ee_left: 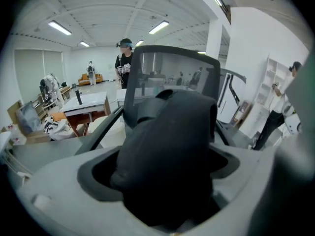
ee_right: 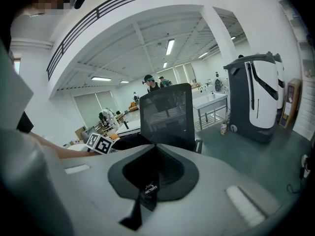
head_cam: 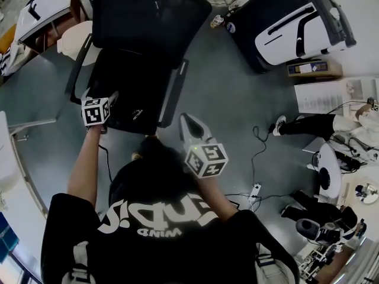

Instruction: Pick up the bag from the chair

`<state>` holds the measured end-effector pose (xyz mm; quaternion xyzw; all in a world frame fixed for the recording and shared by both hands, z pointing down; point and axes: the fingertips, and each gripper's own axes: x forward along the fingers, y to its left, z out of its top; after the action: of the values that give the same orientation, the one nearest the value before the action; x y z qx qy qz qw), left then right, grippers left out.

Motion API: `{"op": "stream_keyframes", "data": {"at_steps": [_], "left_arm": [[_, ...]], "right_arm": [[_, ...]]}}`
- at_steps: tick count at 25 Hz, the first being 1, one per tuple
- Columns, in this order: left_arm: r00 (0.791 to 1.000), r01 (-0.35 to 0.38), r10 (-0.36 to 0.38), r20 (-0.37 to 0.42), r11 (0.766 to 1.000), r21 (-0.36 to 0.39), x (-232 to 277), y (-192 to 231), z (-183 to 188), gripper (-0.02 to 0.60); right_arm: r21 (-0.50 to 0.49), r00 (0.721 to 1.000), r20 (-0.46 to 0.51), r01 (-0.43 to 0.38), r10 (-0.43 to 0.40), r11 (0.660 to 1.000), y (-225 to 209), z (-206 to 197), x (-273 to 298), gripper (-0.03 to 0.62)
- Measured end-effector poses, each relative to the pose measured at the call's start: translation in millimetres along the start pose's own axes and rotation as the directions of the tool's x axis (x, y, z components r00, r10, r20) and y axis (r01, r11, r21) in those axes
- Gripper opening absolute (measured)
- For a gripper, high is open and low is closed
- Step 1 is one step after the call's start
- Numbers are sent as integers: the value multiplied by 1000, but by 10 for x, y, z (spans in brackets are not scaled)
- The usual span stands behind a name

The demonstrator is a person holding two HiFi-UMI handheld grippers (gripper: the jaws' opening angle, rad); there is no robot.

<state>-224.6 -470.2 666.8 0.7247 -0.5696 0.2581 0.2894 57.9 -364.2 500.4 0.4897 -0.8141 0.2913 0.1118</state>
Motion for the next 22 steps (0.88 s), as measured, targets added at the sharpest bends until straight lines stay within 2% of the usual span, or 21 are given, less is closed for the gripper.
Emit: {"op": "stream_keyframes", "data": {"at_steps": [2, 5, 10, 13, 16, 22], "left_arm": [[1000, -4, 4, -18, 1000, -4, 46, 9, -17, 478], [999, 5, -5, -35, 1000, -20, 56, 8, -25, 382], [998, 53, -54, -10, 995, -79, -45, -111, 1, 203], [998, 66, -65, 6, 994, -90, -133, -211, 23, 132], [996, 91, -88, 33, 991, -103, -221, -328, 51, 103], [992, 121, -117, 42, 987, -109, -346, -436, 41, 100]], "right_arm": [[4, 1000, -5, 2, -2, 1000, -29, 8, 33, 0], [9, 1000, -10, 2, -2, 1000, -55, 15, 78, 0], [24, 1000, -17, -4, 4, 1000, -68, 17, 130, 0], [29, 1000, -16, -10, 11, 1000, -46, 25, 129, 0], [28, 1000, -10, -12, 13, 1000, -19, 23, 95, 0], [26, 1000, 7, -5, 5, 1000, 14, 27, -13, 0]]}}
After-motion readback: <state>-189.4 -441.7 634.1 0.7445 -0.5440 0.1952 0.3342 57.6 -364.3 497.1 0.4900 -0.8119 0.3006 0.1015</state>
